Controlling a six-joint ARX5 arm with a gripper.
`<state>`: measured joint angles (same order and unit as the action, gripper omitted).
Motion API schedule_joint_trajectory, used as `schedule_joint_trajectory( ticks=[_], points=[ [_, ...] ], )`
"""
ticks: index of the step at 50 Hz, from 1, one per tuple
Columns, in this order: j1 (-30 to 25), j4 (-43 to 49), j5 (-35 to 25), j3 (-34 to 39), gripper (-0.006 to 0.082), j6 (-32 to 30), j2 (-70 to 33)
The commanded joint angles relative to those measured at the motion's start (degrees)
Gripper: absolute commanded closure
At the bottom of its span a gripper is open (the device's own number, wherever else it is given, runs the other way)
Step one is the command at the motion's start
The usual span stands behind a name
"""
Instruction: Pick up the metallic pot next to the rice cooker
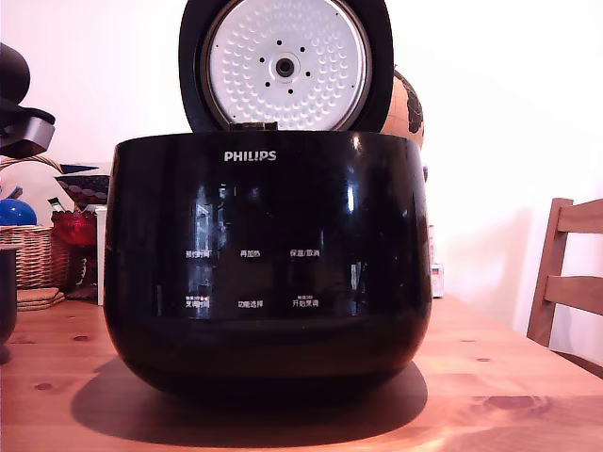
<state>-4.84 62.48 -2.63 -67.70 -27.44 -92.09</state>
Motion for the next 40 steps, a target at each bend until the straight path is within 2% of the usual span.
schedule_joint_trajectory(
  ticks=[1, 13, 21, 40],
  points=[
    [0.2, 0.2, -0.2, 1.3, 0.0791, 0.0, -1.0],
    [-0.3, 2.3, 0.3, 1.2, 0.0791, 0.0, -0.3],
    [-2.0, 4.8, 3.8, 0.8, 0.0791, 0.0, 1.6],
    [-6.5, 12.2, 7.3, -3.5, 0.0791, 0.0, 7.9]
  ],
)
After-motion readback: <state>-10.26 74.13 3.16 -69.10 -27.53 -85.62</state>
